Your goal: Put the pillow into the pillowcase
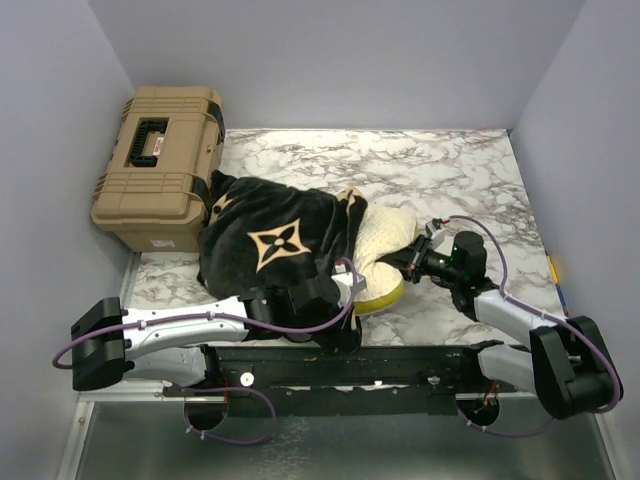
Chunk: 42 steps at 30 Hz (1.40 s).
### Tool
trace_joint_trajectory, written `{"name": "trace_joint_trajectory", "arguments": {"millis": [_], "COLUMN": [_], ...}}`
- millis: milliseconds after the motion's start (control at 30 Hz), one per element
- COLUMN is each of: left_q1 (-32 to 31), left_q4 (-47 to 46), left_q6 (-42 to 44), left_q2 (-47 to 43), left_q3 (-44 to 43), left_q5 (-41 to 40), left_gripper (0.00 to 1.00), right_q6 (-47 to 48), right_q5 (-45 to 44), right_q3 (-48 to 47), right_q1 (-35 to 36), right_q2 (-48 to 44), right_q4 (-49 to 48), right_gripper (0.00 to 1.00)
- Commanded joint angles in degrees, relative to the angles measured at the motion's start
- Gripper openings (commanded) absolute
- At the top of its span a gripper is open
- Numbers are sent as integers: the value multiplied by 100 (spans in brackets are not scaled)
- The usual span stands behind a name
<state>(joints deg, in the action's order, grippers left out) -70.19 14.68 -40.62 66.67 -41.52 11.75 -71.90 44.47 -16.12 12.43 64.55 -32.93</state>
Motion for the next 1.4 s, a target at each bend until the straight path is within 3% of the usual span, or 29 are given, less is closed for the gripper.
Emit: {"name": "trace_joint_trajectory", "arguments": {"millis": [0,167,267,400,567,800,900,967,1133,1233,1367], "left_q1": [-696,-797,-791,-561,576,1489,1700,1739,1728,1486,861], "left_q4": [-26,628,845,1066,2046,2442,2244,1966,1489,1037,896], "left_q6": [-13,218,327,482,262,645,774,916,955,908,832], "left_q2": [221,338,108,66,735,2193,2688,2911,3222,3318,3681], "left_q3": [-802,-1745,-2193,-2628,-3101,-3761,-3749,-3649,-3841,-4225,-5434], "left_q5": [438,-37,-959,-2304,-3392,-3668,-3396,-3173,-2594,-1946,-1523], "left_gripper": [1,55,78,89,90,87,77,61,0,0,0], "right_q6": [438,960,1237,1439,1539,1641,1664,1634,1499,1198,705], "right_q5": [-742,-1027,-1070,-1089,-959,-889,-853,-854,-684,-542,-276], "right_q3": [-412,-512,-533,-483,-469,-461,-480,-444,-351,-233,-186], "right_q1": [563,591,594,590,593,590,587,588,593,590,586], "right_q2": [549,466,390,354,428,482,539,562,703,860,1262], "right_q4": [-169,983,1422,1634,1572,1605,1584,1509,1044,265,-1240], "right_gripper": [0,0,0,0,0,0,0,0,0,0,0]}}
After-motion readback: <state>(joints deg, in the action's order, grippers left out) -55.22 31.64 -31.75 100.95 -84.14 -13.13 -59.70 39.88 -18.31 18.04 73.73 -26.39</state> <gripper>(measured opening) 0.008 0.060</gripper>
